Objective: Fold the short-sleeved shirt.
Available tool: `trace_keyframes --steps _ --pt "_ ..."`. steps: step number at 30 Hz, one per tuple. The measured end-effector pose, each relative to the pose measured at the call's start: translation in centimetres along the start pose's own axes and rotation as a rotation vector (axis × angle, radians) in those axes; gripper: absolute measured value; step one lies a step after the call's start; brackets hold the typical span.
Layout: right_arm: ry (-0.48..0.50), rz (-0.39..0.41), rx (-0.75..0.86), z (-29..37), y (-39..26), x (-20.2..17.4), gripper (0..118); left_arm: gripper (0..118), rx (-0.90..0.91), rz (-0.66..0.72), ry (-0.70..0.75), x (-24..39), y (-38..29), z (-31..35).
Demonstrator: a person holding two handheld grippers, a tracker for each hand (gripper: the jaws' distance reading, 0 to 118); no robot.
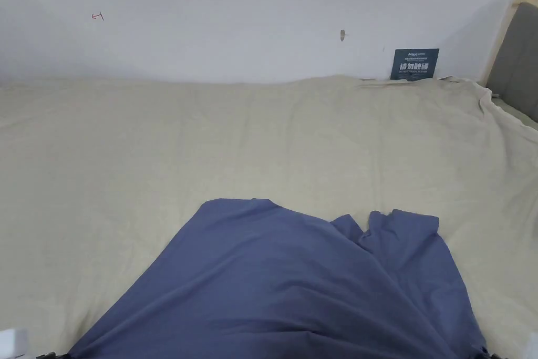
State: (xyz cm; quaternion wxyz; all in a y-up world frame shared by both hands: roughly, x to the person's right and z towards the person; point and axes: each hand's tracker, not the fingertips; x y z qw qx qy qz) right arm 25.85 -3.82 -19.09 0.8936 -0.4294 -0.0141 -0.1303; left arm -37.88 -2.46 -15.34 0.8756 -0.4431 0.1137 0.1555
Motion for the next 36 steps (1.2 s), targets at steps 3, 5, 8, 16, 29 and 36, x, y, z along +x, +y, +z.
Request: trace_keyframes --steps 3,5,8,16,29,36 --pt "-0.041 0.01 -0.06 -2.0 -0.5 0.1 2 0 -0.037 0.011 0.025 0.6 -0.1 -1.6" --pt "-0.074 0.038 -0.092 -3.5 -0.8 0.0 2 0 -0.061 0.0 0.046 1.1 -0.1 -2.7" --pt "-0.106 0.079 -0.127 -4.8 -1.2 -0.6 2 0 -0.107 -0.014 0.089 0.1 -0.1 -5.8" --pt "-0.138 0.097 -0.09 -3.6 -0.4 -1.6 49 69 -0.099 0.004 0.117 0.9 0.0 -5.4" --pt "-0.091 0.129 0.374 7.2 7.9 -5.9 99 116 0.348 -0.074 0.004 9.8 8.3 4.2" --pt "-0.126 0.172 0.549 10.1 9.0 -8.2 94 82 0.547 -0.214 -0.049 16.1 9.6 6.4"
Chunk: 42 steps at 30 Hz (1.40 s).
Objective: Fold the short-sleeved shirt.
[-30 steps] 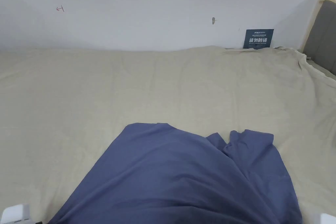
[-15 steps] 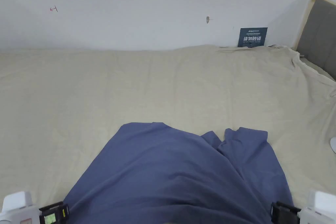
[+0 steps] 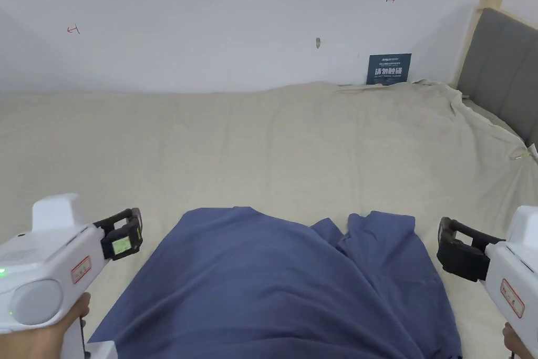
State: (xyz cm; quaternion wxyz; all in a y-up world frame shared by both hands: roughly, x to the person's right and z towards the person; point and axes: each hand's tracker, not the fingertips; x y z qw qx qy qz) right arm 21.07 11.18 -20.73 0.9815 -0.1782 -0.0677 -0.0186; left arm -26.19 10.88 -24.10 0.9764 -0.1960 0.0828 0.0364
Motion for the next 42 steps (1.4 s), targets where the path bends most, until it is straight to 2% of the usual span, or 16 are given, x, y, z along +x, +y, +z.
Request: trace_keyframes --steps 1,2,4,5,12,21,22,24,25,26,27,29,34,37,40,42 --pt "0.004 0.001 0.017 0.0 0.2 0.0 85 61 0.01 -0.003 -0.019 0.7 0.2 -0.2" --pt "0.003 0.003 0.031 0.1 0.4 -0.1 64 27 0.015 -0.003 -0.037 1.2 0.3 -0.5" --pt "0.002 0.01 0.048 -0.1 0.5 -0.3 18 1 0.027 0.013 -0.066 1.5 0.0 -1.5" --pt "0.006 0.013 0.054 -0.4 0.5 -0.2 0 0 0.029 0.025 -0.118 1.8 0.1 -1.9" --pt "0.009 0.015 0.051 -2.6 0.8 -0.1 0 0 -0.1 0.0 -0.19 3.4 1.2 -8.8" --pt "-0.008 0.025 -0.012 -7.8 0.4 0.0 0 0 -0.368 -0.09 -0.203 5.5 2.3 -25.1" --pt "-0.011 0.029 -0.019 -8.4 0.3 0.0 0 4 -0.385 -0.103 -0.205 5.8 2.3 -26.6" --pt "-0.016 0.033 -0.035 -9.6 0.1 0.0 0 31 -0.424 -0.138 -0.204 6.7 2.0 -29.4" --pt "-0.019 0.032 -0.044 -10.2 -0.1 0.1 0 53 -0.466 -0.152 -0.199 7.1 1.8 -31.0" --pt "-0.021 0.03 -0.052 -10.8 -0.3 0.1 0 83 -0.503 -0.162 -0.194 7.5 1.5 -32.4" --pt "-0.024 0.029 -0.061 -11.3 -0.4 0.2 0 100 -0.523 -0.172 -0.189 7.7 1.1 -33.6" --pt "-0.032 0.029 -0.075 -12.0 -0.7 0.4 0 110 -0.522 -0.209 -0.173 8.2 0.2 -35.4" --pt "-0.056 0.036 -0.112 -13.7 -1.8 1.1 0 107 -0.634 -0.271 -0.145 8.7 -2.7 -39.4" --pt "-0.061 0.034 -0.131 -14.2 -2.3 1.5 0 82 -0.682 -0.281 -0.146 8.6 -4.2 -40.5" --pt "-0.061 0.029 -0.153 -14.7 -2.6 1.9 0 74 -0.684 -0.233 -0.146 8.6 -4.1 -40.3" --pt "-0.053 0.013 -0.178 -15.3 -2.7 2.3 0 38 -0.685 -0.255 -0.172 8.9 -3.7 -39.8"
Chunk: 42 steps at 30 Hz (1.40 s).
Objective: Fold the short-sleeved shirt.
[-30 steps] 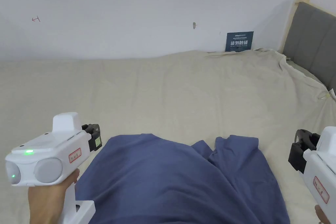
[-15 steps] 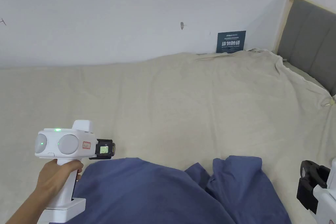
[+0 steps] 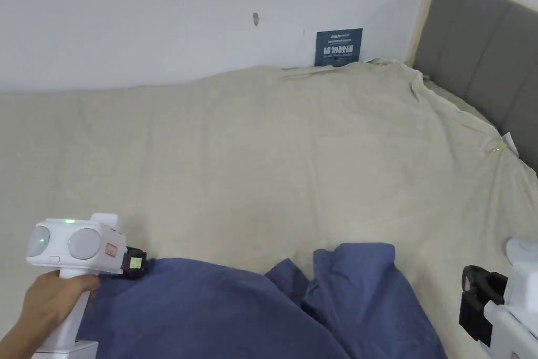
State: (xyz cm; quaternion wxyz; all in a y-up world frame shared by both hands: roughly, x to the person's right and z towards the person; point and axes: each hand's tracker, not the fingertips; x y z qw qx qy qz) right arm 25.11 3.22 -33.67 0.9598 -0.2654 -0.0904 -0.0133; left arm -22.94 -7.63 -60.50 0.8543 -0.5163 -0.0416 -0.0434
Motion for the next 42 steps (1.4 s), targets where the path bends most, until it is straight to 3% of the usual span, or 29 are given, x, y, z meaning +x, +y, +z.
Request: trace_keyframes --steps 2,7,11,12,13,14,15,16,17,24,26,30,32,35,42 --pt "0.022 -0.038 -0.04 -1.3 0.1 0.5 0 9 0.019 -0.045 0.005 0.9 -0.4 1.1" --pt "0.057 -0.085 -0.127 -6.4 0.7 1.3 0 5 0.054 -0.028 -0.028 1.1 -1.0 3.5" --pt "0.066 -0.047 -0.245 -11.5 0.8 1.0 4 5 0.141 -0.004 -0.074 0.7 -1.9 7.4" --pt "0.062 -0.059 -0.266 -12.7 0.7 1.0 12 5 0.158 -0.011 -0.077 0.7 -2.2 8.4" --pt "0.059 -0.058 -0.293 -13.6 0.4 1.0 31 5 0.17 -0.016 -0.078 0.5 -2.4 9.0" --pt "0.066 -0.053 -0.329 -14.6 0.1 0.9 62 5 0.176 -0.02 -0.08 0.4 -2.7 9.8" --pt "0.074 -0.062 -0.361 -15.5 -0.3 0.7 79 5 0.188 -0.021 -0.084 0.3 -3.0 10.7" --pt "0.071 -0.05 -0.38 -16.0 -0.6 0.6 90 5 0.192 -0.021 -0.087 0.2 -3.2 11.2" --pt "0.068 -0.039 -0.401 -16.3 -0.9 0.5 92 5 0.199 -0.025 -0.091 -0.1 -3.3 11.6" --pt "0.029 0.012 -0.497 -15.4 -3.3 -1.3 92 5 0.218 -0.024 -0.087 -0.9 -4.1 13.1" --pt "0.032 0.03 -0.526 -15.5 -3.9 -1.7 87 5 0.218 -0.015 -0.083 -1.1 -4.4 13.2" --pt "0.045 0.031 -0.527 -14.4 -4.6 -2.3 46 5 0.215 -0.008 -0.073 -1.2 -5.2 13.5" --pt "0.066 0.062 -0.52 -14.4 -4.5 -2.2 5 5 0.213 -0.004 -0.067 -1.3 -5.6 13.8" --pt "0.058 0.113 -0.487 -12.5 -3.8 -2.5 3 5 0.221 0.015 -0.064 -1.5 -6.1 14.4" --pt "0.095 0.069 -0.361 -7.6 -0.7 -0.5 2 5 0.267 0.053 -0.051 -2.5 -7.5 17.3"
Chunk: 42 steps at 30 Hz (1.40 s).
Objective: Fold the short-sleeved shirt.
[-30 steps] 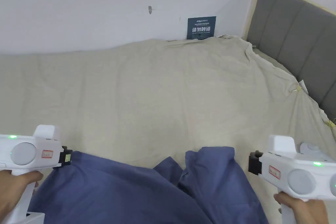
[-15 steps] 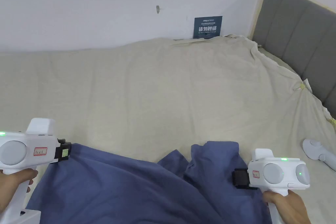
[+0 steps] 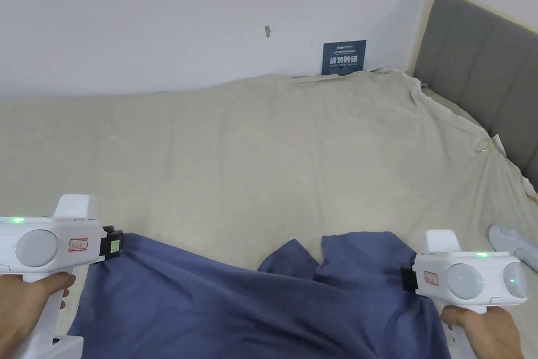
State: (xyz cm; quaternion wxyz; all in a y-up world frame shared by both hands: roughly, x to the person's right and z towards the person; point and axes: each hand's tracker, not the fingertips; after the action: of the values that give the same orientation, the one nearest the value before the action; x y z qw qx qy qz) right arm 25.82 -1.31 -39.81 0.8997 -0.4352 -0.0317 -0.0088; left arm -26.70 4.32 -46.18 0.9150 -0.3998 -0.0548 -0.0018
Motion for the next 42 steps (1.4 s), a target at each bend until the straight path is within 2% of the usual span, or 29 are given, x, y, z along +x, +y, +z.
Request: trace_keyframes --steps 8,11,16,28,35,42 --pt "0.052 -0.021 0.237 8.7 5.1 1.9 2 5 0.134 0.088 0.003 -2.1 1.5 5.9" --pt "0.117 -0.045 0.314 12.0 8.2 1.2 2 5 0.209 0.109 0.015 -2.8 3.6 8.6" --pt "0.182 -0.042 0.431 14.6 14.4 0.3 2 5 0.306 0.131 0.067 -4.0 8.2 12.7" --pt "0.203 0.017 0.71 22.3 29.1 -2.8 2 5 0.529 0.147 0.15 -6.9 19.6 22.3" --pt "0.172 0.054 0.84 27.6 34.5 -4.3 2 5 0.613 0.124 0.176 -6.9 24.5 25.5" --pt "0.15 0.051 0.89 28.4 36.5 -4.7 2 5 0.65 0.114 0.182 -4.7 25.9 26.0"
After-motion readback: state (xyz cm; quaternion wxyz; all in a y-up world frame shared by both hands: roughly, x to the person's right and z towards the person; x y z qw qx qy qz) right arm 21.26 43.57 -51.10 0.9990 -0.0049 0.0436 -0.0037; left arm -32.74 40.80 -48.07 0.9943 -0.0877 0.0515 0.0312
